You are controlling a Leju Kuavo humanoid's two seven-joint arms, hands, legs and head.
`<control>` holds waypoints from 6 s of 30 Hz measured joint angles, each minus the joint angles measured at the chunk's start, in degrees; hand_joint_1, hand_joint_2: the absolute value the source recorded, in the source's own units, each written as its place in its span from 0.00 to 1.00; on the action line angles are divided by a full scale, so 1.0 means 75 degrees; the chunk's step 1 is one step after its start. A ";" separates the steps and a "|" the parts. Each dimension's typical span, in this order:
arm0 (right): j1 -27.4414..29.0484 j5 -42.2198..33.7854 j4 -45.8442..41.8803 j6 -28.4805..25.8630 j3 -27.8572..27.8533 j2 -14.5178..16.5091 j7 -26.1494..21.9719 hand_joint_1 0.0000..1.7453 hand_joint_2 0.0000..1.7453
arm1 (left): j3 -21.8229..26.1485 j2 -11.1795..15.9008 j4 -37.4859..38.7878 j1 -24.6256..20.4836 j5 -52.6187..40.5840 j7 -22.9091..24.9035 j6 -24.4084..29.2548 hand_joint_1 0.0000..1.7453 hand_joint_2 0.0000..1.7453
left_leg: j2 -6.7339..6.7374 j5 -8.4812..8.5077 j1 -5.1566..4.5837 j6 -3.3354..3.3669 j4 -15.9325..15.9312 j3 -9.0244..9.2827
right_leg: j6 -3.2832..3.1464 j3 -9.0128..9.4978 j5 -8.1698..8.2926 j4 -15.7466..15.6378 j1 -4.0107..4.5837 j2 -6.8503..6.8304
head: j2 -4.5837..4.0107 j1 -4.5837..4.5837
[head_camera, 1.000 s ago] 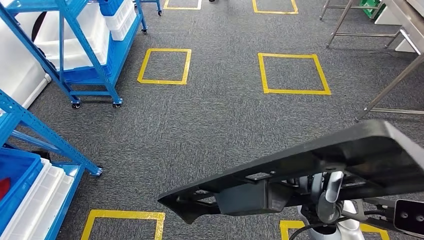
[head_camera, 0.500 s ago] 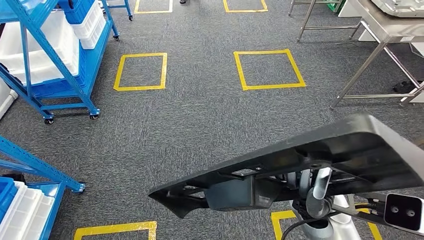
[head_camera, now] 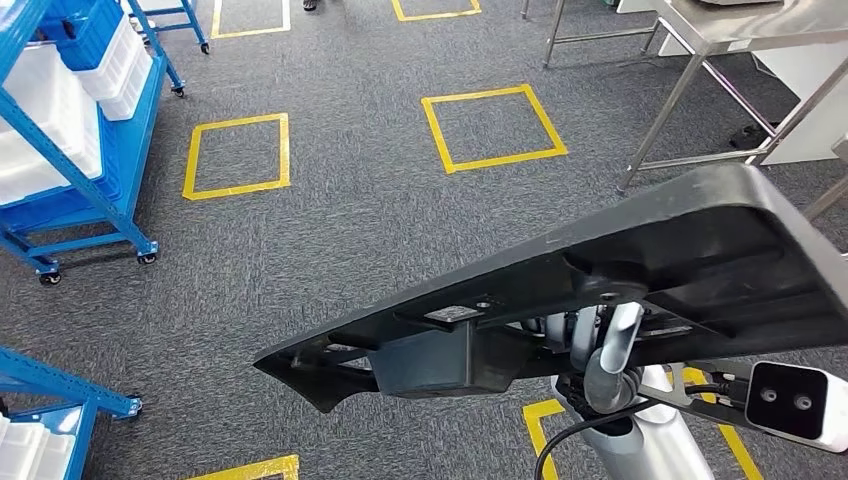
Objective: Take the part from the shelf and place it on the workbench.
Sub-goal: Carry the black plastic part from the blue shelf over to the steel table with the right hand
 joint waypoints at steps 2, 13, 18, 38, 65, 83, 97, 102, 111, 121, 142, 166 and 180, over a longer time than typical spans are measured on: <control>-0.0119 -0.0099 0.0025 -0.0049 0.0069 -0.0002 0.0001 1.00 1.00 | -0.0001 -0.0015 0.0000 -0.0002 0.0000 0.0008 0.0015 0.00 1.00 | -0.0265 -0.0405 0.0033 -0.0050 0.0684 -0.0285 | -0.0082 0.0030 0.0034 -0.0046 -0.0028 0.0118 | 0.0000 0.0000; -0.0072 -0.0013 0.0256 0.0374 0.0127 0.0058 0.0000 1.00 1.00 | -0.0001 -0.0048 0.0000 0.0062 0.0000 -0.0069 0.0111 0.00 1.00 | -0.0890 0.0214 0.0054 0.0084 -0.0038 -0.0160 | 0.0100 -0.0007 -0.0002 0.0040 -0.0023 0.0926 | 0.0000 0.0000; -0.0040 0.0002 0.0276 0.0375 0.0114 0.0055 0.0000 1.00 1.00 | -0.0001 -0.0082 0.0000 0.0055 0.0000 -0.0093 0.0113 0.00 1.00 | -0.0567 0.0277 0.0050 0.0301 -0.0151 -0.0119 | 0.0248 -0.0593 -0.0697 0.1255 -0.0038 0.0345 | 0.0000 0.0000; 0.0347 0.0231 0.0420 0.1048 -0.0168 0.0147 0.0000 1.00 1.00 | -0.0001 -0.0112 0.0000 0.0117 0.0000 -0.0133 0.0105 0.00 1.00 | -0.0530 -0.0385 0.0063 -0.0088 0.1484 -0.0767 | -0.0077 0.0031 0.0065 -0.0041 -0.0021 0.0563 | 0.0000 0.0000; 0.0283 0.0114 0.0635 0.0800 -0.0482 0.0151 0.0000 1.00 1.00 | -0.0036 -0.0087 0.0000 0.0144 0.0000 -0.0112 0.0068 0.00 1.00 | -0.0465 -0.0947 0.0051 -0.0099 0.1916 -0.0881 | -0.0100 0.0027 0.0037 -0.0040 -0.0008 0.0330 | 0.0000 0.0000; 0.0491 0.0418 0.0619 0.0613 -0.0249 0.0482 0.0000 1.00 1.00 | -0.0056 -0.0082 0.0000 0.0127 0.0000 -0.0011 0.0133 0.00 1.00 | -0.0225 0.0166 0.0061 0.0278 -0.0195 0.0006 | 0.0341 -0.0905 -0.0669 0.1846 -0.0112 0.0197 | 0.0000 0.0000; 0.0440 0.0419 0.0541 0.0471 -0.0045 0.0757 0.0000 1.00 1.00 | -0.0099 -0.0086 0.0000 0.0136 0.0000 0.0060 0.0221 0.00 1.00 | -0.0477 -0.0913 0.0059 -0.0130 0.2122 -0.0985 | -0.0059 0.0053 0.0048 -0.0063 -0.0038 0.0442 | 0.0000 0.0000; 0.0438 0.0420 0.0541 0.0471 -0.0039 0.0765 0.0000 1.00 1.00 | -0.0104 -0.0077 0.0000 0.0129 0.0000 0.0057 0.0221 0.00 1.00 | -0.0988 0.0135 0.0115 -0.0039 0.0097 -0.0160 | 0.0060 0.0040 -0.0002 0.0028 -0.0029 0.0829 | 0.0000 0.0000; 0.0418 0.0434 0.0566 0.0713 -0.0037 0.0776 0.0000 1.00 1.00 | -0.0106 -0.0082 0.0001 0.0146 0.0000 0.0059 0.0221 0.00 1.00 | -0.0468 0.0172 0.0091 0.0290 -0.0122 -0.0083 | 0.0374 -0.1021 -0.0965 0.2055 -0.0073 0.0269 | 0.0000 0.0000; -0.0894 -0.0312 0.0806 -0.0460 0.0525 0.0571 0.0225 1.00 1.00 | -0.0100 -0.0079 0.0000 0.0038 0.0000 0.0063 0.0189 0.00 1.00 | 0.0026 0.0012 0.0009 0.0024 -0.0055 0.0002 | 0.0082 -0.0035 0.0071 -0.0023 -0.0003 0.0015 | 0.0000 0.0000; -0.1563 -0.0554 0.0895 -0.0713 0.1116 0.0230 0.0420 1.00 1.00 | -0.0055 -0.0021 0.0000 0.0014 0.0000 0.0120 0.0134 0.00 1.00 | -0.0357 0.0177 0.0085 0.0312 -0.0076 -0.0142 | 0.0421 -0.1158 -0.0852 0.2157 -0.0068 0.0256 | 0.0000 0.0000; -0.1994 -0.0740 0.0969 -0.1316 0.1496 0.0026 0.0201 1.00 1.00 | -0.0028 0.0048 0.0000 -0.0013 0.0000 0.0030 -0.0122 0.00 1.00 | -0.0582 0.0161 0.0056 0.0193 -0.0004 -0.0202 | 0.0221 -0.0044 0.0035 0.0046 -0.0006 0.0587 | 0.0000 0.0000; -0.1828 -0.0675 0.1180 -0.1222 0.1516 -0.0274 0.0016 1.00 1.00 | -0.0029 0.0029 0.0000 0.0041 0.0000 -0.0023 -0.0136 0.00 1.00 | -0.0466 -0.0093 0.0012 0.0185 -0.0084 0.0096 | 0.0124 -0.0275 0.0234 0.0033 0.0076 0.0156 | 0.0000 0.0001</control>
